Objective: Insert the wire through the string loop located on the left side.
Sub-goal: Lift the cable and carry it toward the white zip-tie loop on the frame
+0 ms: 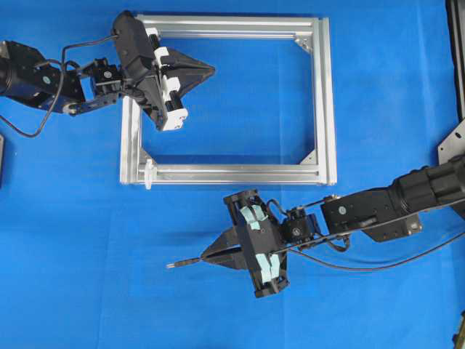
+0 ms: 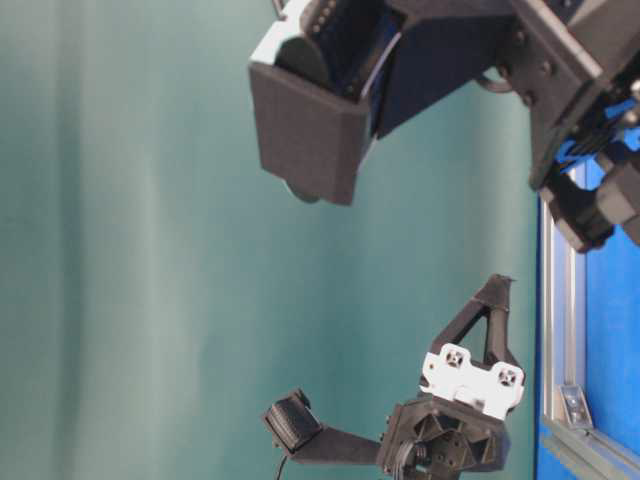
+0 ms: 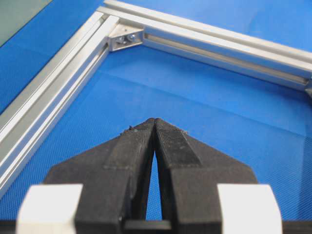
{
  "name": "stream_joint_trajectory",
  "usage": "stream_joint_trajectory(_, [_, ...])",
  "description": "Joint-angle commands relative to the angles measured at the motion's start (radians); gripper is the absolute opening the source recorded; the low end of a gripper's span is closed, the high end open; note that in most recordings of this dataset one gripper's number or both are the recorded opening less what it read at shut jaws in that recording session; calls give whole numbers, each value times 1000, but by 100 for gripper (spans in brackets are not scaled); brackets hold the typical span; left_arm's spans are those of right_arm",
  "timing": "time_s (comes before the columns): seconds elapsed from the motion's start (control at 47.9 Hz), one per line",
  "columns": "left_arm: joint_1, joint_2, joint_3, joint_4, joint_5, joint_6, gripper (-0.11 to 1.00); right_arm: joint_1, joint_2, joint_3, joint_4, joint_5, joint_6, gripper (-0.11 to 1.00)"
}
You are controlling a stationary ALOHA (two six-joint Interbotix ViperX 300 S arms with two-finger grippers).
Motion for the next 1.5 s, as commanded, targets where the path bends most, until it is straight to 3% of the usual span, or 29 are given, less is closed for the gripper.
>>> stream_joint_trajectory(0.0, [-3,-32,-8,2,-5,0,0,-12,-37,-6,-2,-3,-2,0])
stream_joint_trajectory(0.772, [-3,-34,-3,2,-5,0,0,-272,-132,114,-2,-48,-55,0])
stream_joint_trajectory(1.481, [-3,-35,3,2,-5,0,0,-275,-117,80,-2,-43,-63,0])
